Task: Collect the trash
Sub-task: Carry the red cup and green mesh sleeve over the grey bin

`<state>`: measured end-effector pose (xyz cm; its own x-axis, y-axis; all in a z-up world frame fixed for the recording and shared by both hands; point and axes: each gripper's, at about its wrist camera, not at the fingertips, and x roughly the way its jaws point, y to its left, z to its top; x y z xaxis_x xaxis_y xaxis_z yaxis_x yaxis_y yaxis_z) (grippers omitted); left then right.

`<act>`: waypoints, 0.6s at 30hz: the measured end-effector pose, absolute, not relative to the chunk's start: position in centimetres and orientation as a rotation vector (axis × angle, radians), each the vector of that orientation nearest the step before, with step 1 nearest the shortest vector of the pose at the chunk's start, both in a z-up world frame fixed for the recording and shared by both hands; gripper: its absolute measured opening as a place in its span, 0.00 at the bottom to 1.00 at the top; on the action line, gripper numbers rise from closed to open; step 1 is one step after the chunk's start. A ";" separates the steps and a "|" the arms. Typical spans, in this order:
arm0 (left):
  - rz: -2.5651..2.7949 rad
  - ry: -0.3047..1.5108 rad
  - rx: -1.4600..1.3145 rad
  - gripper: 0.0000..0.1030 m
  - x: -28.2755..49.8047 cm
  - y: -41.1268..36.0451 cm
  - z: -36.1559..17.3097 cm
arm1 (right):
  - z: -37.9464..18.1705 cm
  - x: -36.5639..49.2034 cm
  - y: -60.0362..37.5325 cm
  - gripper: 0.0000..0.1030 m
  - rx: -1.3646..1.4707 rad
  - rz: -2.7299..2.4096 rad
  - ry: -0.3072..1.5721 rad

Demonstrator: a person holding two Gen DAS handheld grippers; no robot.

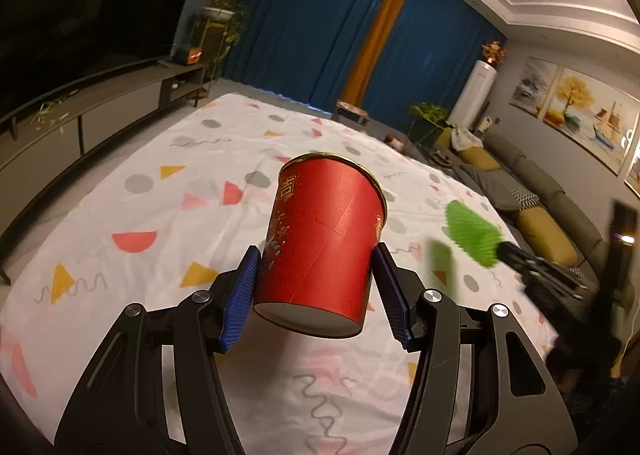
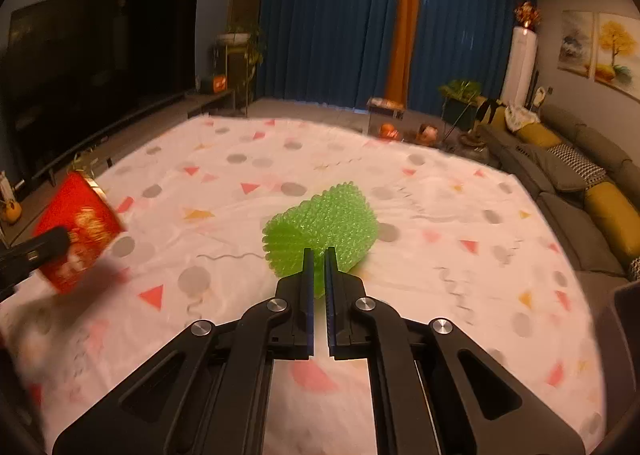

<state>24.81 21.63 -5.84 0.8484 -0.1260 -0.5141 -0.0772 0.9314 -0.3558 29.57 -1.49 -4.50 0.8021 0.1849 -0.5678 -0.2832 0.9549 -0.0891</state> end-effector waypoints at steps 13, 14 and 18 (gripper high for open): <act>-0.149 0.544 -0.298 0.54 22.2 14.1 -3.2 | -0.3 19.3 -9.6 0.05 -0.138 0.201 0.449; -0.161 0.541 -0.292 0.54 21.9 13.3 -2.8 | 0.0 18.8 -10.2 0.05 -0.134 0.194 0.441; -0.223 0.533 -0.274 0.54 21.1 9.9 -1.3 | 0.8 17.1 -12.6 0.05 -0.113 0.166 0.417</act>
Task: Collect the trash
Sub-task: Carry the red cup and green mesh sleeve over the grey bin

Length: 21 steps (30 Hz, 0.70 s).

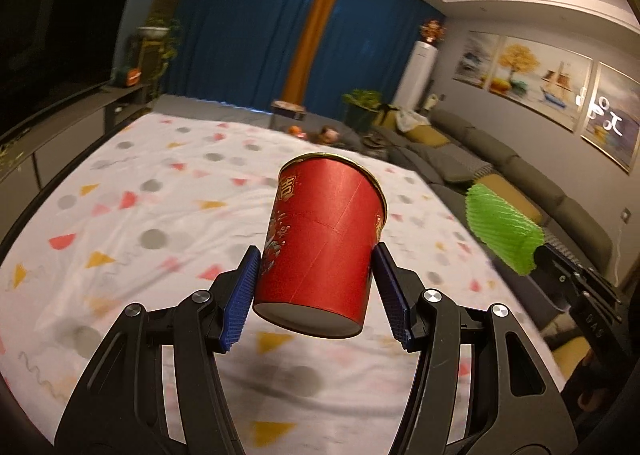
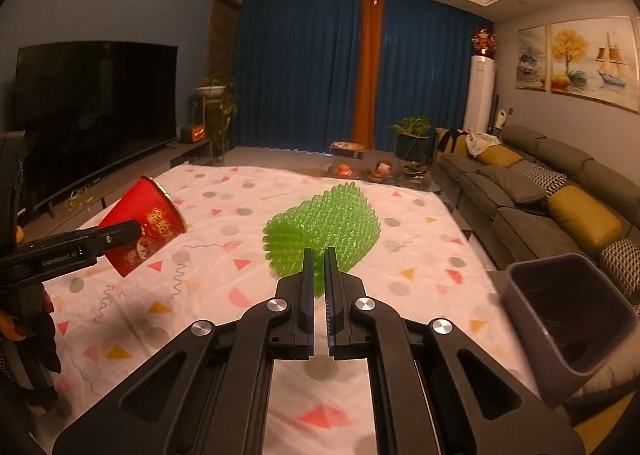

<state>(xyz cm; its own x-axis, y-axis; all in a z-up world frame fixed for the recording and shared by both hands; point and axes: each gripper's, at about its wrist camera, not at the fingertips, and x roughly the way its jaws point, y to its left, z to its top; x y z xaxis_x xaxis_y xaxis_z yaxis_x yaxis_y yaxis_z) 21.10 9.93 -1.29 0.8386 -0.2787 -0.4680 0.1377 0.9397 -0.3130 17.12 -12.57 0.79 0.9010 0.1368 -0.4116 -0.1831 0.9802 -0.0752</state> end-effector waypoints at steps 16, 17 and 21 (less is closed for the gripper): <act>-0.446 0.532 -0.200 0.54 21.5 -5.5 1.1 | 1.4 14.7 -23.3 0.05 -0.036 0.009 0.375; -0.472 0.528 -0.197 0.54 21.7 -7.1 1.3 | 1.4 14.7 -24.2 0.05 -0.031 -0.009 0.373; -0.551 0.515 -0.183 0.54 22.5 -11.8 1.9 | 1.1 14.8 -28.5 0.05 0.008 -0.088 0.368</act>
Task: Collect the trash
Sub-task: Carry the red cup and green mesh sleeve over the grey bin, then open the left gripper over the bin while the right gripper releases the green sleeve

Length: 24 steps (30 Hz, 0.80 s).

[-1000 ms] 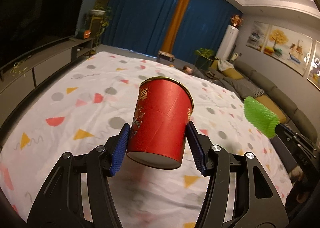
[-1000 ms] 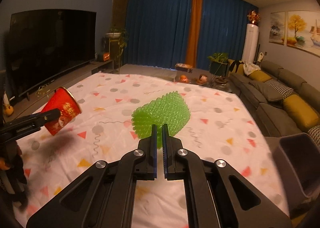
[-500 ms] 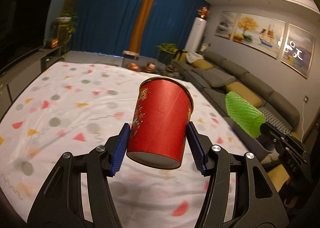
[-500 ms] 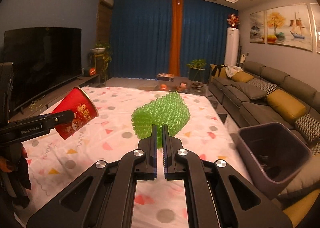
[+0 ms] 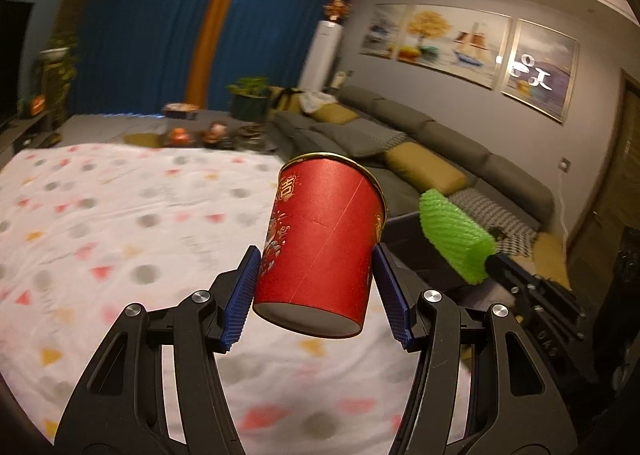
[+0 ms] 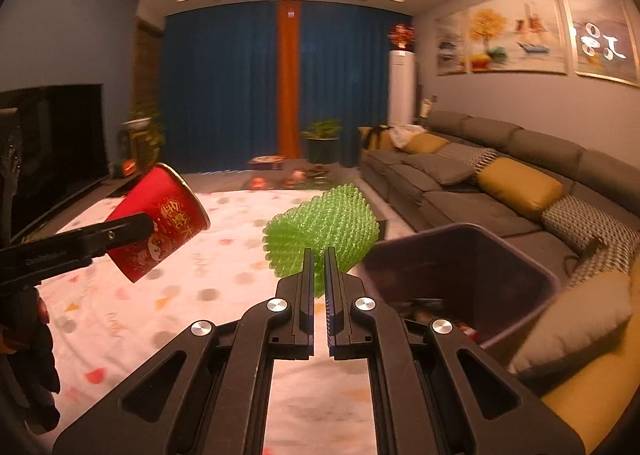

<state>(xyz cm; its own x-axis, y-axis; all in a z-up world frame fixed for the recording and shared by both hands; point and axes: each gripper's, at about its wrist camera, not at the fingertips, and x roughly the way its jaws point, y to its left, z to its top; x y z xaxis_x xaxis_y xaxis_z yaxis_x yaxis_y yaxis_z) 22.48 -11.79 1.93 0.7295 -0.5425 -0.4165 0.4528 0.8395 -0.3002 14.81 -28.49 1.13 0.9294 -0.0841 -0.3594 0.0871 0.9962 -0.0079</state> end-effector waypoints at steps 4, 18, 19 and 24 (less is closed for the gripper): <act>-0.641 0.505 -0.174 0.54 23.3 -16.9 2.2 | 0.5 15.2 -32.1 0.05 0.043 -0.150 0.378; -0.835 0.582 -0.132 0.55 27.6 -29.4 -1.3 | -3.2 16.7 -38.7 0.09 0.128 -0.243 0.447; -0.848 0.596 -0.135 0.56 27.9 -29.9 -1.6 | -3.5 16.8 -38.9 0.14 0.134 -0.246 0.451; -0.891 0.640 -0.122 0.58 28.4 -31.6 -3.0 | -4.1 16.5 -39.6 0.37 0.141 -0.277 0.455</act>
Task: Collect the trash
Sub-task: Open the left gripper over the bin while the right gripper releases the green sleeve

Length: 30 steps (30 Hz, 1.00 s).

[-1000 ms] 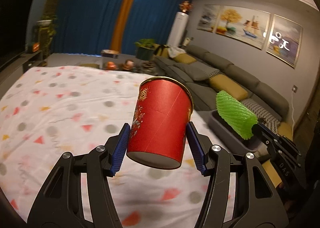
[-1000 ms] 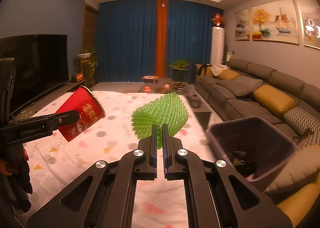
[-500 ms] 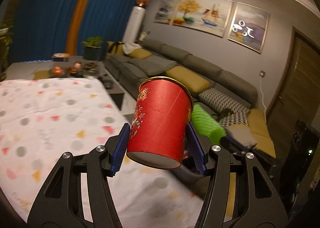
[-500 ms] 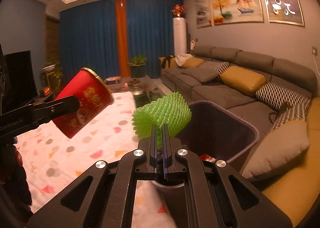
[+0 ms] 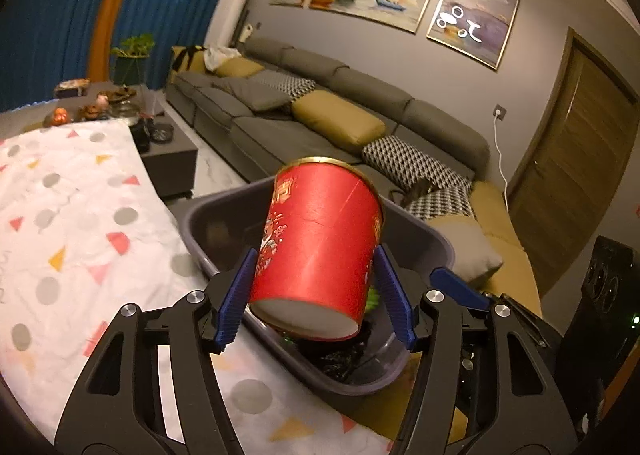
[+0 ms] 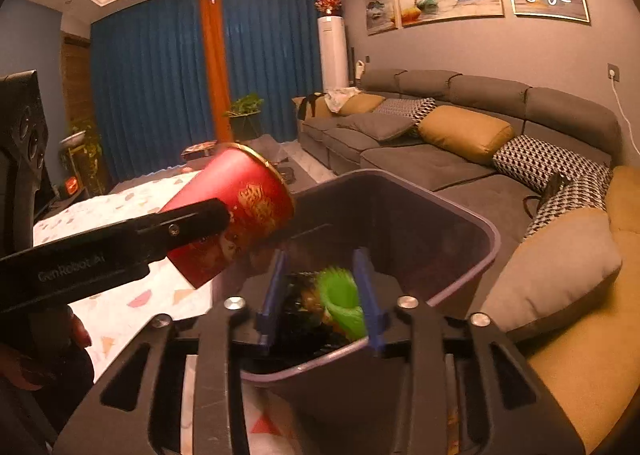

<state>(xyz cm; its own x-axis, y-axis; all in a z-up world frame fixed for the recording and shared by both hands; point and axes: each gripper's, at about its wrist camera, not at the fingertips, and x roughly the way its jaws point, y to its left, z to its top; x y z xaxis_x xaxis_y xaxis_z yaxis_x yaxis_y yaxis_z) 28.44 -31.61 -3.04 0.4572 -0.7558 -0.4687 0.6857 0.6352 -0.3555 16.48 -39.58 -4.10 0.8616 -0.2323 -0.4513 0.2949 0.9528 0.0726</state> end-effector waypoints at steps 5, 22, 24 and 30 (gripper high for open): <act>-0.879 0.647 -0.112 0.75 28.5 -31.5 -3.7 | -4.3 15.4 -40.6 0.49 0.168 -0.312 0.452; -0.470 0.505 -0.010 0.94 19.9 -20.1 -0.6 | -1.2 10.2 -34.3 0.95 0.088 -0.307 0.367; -0.431 0.480 0.012 0.94 18.3 -18.7 -0.2 | -0.9 9.6 -33.0 0.95 0.072 -0.299 0.363; -0.337 0.429 0.050 0.94 13.9 -14.5 0.6 | 0.0 7.4 -29.3 0.95 0.022 -0.285 0.352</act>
<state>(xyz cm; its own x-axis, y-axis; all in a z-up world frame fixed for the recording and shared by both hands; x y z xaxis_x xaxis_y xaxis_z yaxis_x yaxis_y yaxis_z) 13.94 -14.45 0.56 0.8550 -0.3100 -0.4158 0.3310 0.9434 -0.0227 7.44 -29.29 0.02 0.8991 -0.2714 -0.3434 0.2792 0.9598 -0.0276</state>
